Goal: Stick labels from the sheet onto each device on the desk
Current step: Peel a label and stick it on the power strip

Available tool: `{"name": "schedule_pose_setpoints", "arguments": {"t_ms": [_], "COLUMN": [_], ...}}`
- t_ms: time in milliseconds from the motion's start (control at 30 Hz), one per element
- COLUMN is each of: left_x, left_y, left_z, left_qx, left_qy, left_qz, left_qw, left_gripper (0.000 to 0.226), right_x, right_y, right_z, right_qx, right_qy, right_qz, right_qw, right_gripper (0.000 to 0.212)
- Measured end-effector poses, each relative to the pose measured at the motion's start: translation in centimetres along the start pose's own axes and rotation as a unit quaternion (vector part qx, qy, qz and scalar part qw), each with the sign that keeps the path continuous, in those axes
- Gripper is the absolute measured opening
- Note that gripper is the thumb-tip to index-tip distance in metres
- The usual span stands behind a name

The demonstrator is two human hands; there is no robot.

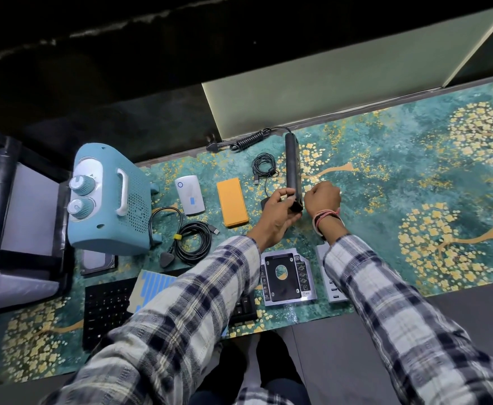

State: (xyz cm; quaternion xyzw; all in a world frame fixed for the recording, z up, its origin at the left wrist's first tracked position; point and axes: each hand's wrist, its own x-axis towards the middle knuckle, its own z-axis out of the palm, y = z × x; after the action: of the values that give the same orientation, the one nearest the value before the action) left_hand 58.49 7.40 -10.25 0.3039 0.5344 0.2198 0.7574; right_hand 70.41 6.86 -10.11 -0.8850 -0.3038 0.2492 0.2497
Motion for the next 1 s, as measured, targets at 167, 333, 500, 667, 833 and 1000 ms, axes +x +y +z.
{"name": "schedule_pose_setpoints", "arguments": {"t_ms": [167,333,500,667,833,1000], "left_x": [-0.2,-0.3,-0.4,-0.5,-0.3,-0.2], "left_y": [0.1,0.2,0.1,0.2,0.2,0.0], "left_z": [0.0,0.0,-0.3,-0.4,-0.6,-0.8], "left_qx": [0.000,-0.005,-0.006,-0.006,-0.005,-0.012], "left_qy": [0.000,-0.007,-0.012,-0.009,-0.011,-0.019], "left_qz": [-0.002,-0.001,-0.001,-0.002,-0.002,0.003], "left_qw": [1.000,1.000,1.000,1.000,1.000,1.000], "left_gripper": [0.014,0.015,0.015,0.015,0.012,0.016], "right_x": [1.1,1.6,0.9,-0.3,-0.6,-1.1], "right_y": [0.1,0.9,0.9,1.1,2.0,2.9], "right_z": [0.0,0.1,-0.2,-0.4,-0.1,0.2], "right_qx": [0.075,0.152,0.267,0.299,0.270,0.296], "right_qy": [-0.047,-0.073,-0.112,-0.115,-0.131,-0.151], "right_qz": [0.037,0.080,0.125,0.084,0.020,0.020], "right_qw": [0.995,0.982,0.949,0.943,0.954,0.943], "right_gripper": [0.028,0.017,0.011,0.009,0.015,0.033]}}
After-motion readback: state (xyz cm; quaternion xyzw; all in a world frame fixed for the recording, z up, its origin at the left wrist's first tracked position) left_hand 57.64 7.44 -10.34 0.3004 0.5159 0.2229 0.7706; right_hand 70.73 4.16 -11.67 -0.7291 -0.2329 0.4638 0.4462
